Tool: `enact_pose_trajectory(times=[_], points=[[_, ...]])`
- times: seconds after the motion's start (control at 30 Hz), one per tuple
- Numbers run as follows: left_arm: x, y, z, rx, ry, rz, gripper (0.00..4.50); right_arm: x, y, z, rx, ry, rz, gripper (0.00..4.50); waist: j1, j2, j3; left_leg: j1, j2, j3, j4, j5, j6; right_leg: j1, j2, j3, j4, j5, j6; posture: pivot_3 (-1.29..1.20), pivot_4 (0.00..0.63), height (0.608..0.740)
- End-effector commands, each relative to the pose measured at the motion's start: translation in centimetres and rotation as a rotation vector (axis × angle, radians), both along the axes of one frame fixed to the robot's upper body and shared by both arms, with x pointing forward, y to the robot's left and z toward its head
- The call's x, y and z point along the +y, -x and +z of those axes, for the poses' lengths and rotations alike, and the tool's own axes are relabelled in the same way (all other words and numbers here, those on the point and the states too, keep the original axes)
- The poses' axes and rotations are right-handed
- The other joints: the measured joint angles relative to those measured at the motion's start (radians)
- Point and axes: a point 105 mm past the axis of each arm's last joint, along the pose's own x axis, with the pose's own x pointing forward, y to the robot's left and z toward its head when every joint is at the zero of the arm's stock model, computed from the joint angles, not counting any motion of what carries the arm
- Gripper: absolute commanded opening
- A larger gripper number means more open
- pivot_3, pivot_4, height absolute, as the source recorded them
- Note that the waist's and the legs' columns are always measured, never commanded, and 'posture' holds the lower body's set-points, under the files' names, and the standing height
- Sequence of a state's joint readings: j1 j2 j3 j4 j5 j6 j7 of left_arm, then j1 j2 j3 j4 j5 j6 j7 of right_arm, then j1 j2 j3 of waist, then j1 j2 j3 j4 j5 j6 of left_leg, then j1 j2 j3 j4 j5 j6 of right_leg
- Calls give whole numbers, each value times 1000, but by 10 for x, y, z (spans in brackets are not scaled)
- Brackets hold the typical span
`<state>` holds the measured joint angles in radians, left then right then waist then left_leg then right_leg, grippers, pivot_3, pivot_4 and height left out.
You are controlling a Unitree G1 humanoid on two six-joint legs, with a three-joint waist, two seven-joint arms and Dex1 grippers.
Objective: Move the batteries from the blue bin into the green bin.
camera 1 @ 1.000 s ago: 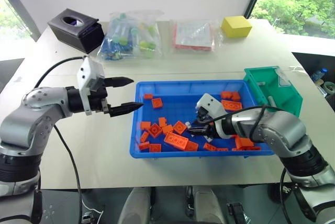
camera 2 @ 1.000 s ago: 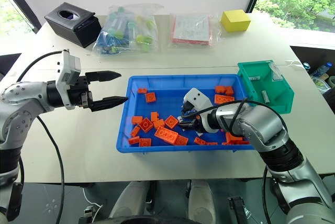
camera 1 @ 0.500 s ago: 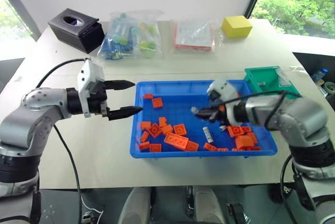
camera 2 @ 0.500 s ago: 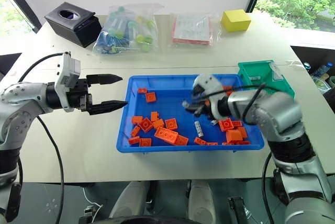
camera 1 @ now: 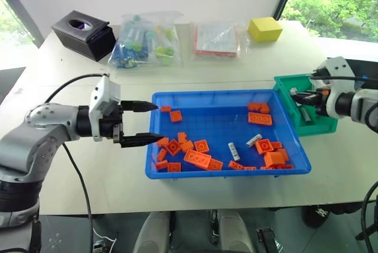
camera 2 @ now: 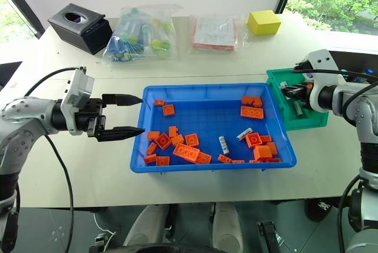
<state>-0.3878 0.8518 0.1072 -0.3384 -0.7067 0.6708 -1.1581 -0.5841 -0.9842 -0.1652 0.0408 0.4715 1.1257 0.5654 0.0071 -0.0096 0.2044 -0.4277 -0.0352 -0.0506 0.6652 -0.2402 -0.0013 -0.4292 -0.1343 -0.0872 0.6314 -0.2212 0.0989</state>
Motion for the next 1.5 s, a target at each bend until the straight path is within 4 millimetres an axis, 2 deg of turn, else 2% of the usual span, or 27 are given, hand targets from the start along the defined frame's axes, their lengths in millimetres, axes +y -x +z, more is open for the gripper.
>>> enact_pose_trajectory(times=[0.03,0.07,0.17,0.27,0.37,0.47,0.53,0.67,0.8,0.97,1.1,1.3,1.33,1.4,1.47,1.5], points=[[-5,4,8,-39,-3,-29,4500,-20,1,15,-68,29,-59,72,1,0,0,0,0,0,0,0,0,0,0,0,0,0,0,0,150,692],[-5,4,7,-39,-2,-29,4500,-21,1,13,-63,25,-64,72,2,0,0,0,0,0,0,0,0,0,0,0,0,0,0,0,150,692],[-7,4,7,-39,0,-33,4500,-26,1,7,-57,55,-71,1529,4,0,0,0,0,0,0,0,0,0,0,0,0,0,0,0,150,692],[-7,5,7,-39,1,-38,4500,-23,0,13,-74,59,-56,2958,4,0,0,0,0,0,0,0,0,0,0,1,0,0,0,0,150,692],[-7,6,6,-39,-2,-41,4500,-4,-1,28,-114,19,7,2958,2,0,0,0,0,0,0,0,0,0,0,1,0,0,0,0,150,692],[-8,5,5,-42,-5,-43,4500,52,8,37,-98,-71,202,2958,-3,1,0,0,0,0,0,0,0,-1,0,1,0,0,0,0,150,692],[-8,5,5,-43,-5,-45,4500,90,21,27,-28,-142,307,2958,-6,1,0,0,2,-1,-1,0,0,-1,1,1,0,0,0,0,150,692],[-9,5,5,-44,-5,-50,4500,129,47,-3,94,-213,413,2958,9,0,0,0,2,-3,-1,0,0,0,2,0,1,0,0,0,150,692],[-10,5,5,-46,-4,-56,4500,141,64,-34,179,-231,433,2958,26,0,0,-1,-1,-3,0,0,0,1,0,1,-1,0,0,0,150,692],[-11,7,6,-46,-5,-64,4500,138,78,-64,266,-234,393,2958,30,0,0,0,-1,-2,1,0,0,1,0,2,-1,0,0,0,150,692],[-12,7,6,-48,-5,-66,4500,134,84,-77,314,-231,370,2958,26,1,0,0,0,-2,1,0,0,1,1,2,0,-1,-2,0,150,692],[-12,6,8,-55,-1,-67,4500,137,84,-85,328,-216,365,2958,27,0,0,0,0,-2,0,0,0,1,1,2,0,-1,-2,0,150,692],[-12,5,9,-56,-1,-67,4500,137,83,-86,326,-211,365,2415,27,0,0,1,0,-2,1,0,0,1,1,2,-1,-1,-2,0,150,692],[-13,4,10,-60,0,-68,4500,138,81,-87,323,-204,365,1647,27,0,0,1,0,-2,0,0,0,1,1,2,-1,-2,-2,0,150,692],[-14,3,11,-65,2,-69,4500,139,80,-88,317,-190,372,516,27,0,0,1,0,-2,0,0,0,1,1,2,-1,-2,-2,0,150,692],[-14,2,11,-67,3,-69,4500,140,80,-87,315,-189,378,87,27,0,0,0,0,-2,0,0,0,1,1,2,-1,-2,-2,0,150,692]])
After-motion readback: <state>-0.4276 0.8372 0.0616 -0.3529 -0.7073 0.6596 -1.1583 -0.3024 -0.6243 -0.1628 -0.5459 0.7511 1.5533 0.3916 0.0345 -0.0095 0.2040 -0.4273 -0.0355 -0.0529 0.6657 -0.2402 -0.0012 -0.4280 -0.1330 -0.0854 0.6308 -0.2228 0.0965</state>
